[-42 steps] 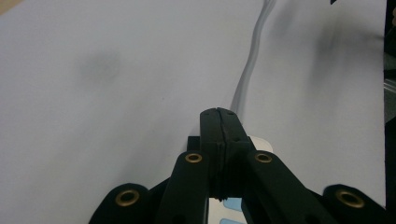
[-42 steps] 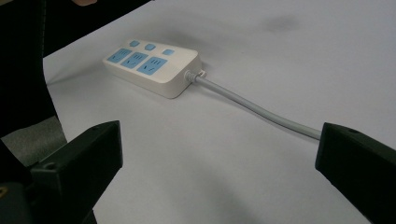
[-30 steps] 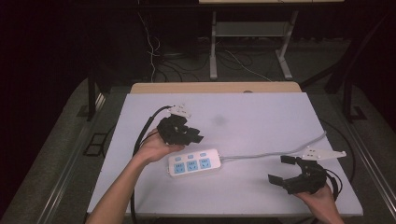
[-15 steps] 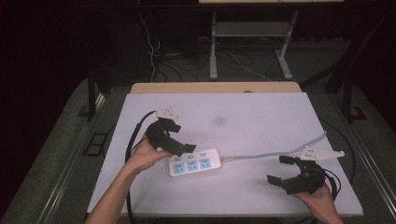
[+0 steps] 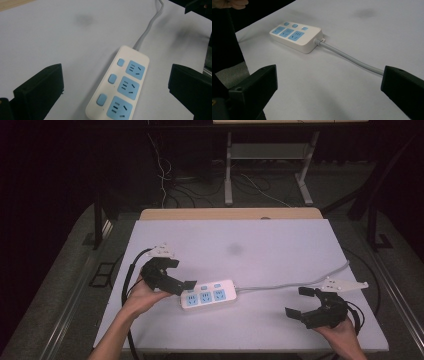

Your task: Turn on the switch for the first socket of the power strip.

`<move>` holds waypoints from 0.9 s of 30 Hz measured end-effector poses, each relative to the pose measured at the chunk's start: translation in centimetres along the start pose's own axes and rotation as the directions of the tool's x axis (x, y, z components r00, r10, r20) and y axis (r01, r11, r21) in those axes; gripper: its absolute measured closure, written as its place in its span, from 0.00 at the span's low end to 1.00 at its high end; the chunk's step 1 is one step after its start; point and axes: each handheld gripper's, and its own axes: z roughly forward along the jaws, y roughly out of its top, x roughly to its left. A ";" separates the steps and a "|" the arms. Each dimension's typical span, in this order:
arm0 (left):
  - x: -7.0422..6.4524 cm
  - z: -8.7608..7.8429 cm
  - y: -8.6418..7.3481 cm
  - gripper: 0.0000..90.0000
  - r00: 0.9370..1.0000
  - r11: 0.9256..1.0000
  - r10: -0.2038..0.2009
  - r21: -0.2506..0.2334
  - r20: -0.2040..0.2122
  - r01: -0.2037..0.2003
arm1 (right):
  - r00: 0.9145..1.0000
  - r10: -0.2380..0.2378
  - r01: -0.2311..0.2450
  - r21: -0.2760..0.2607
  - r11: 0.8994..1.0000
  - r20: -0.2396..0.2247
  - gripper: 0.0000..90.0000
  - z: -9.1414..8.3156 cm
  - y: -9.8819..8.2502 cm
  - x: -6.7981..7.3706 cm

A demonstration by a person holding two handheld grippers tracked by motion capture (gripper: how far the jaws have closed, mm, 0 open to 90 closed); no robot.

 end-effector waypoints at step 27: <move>-0.7 0.3 -7.3 0.00 0.992 0.987 -0.126 -0.100 0.007 0.126 | 1.000 -0.007 0.008 0.018 1.000 -0.012 0.00 0.3 -0.1 0.4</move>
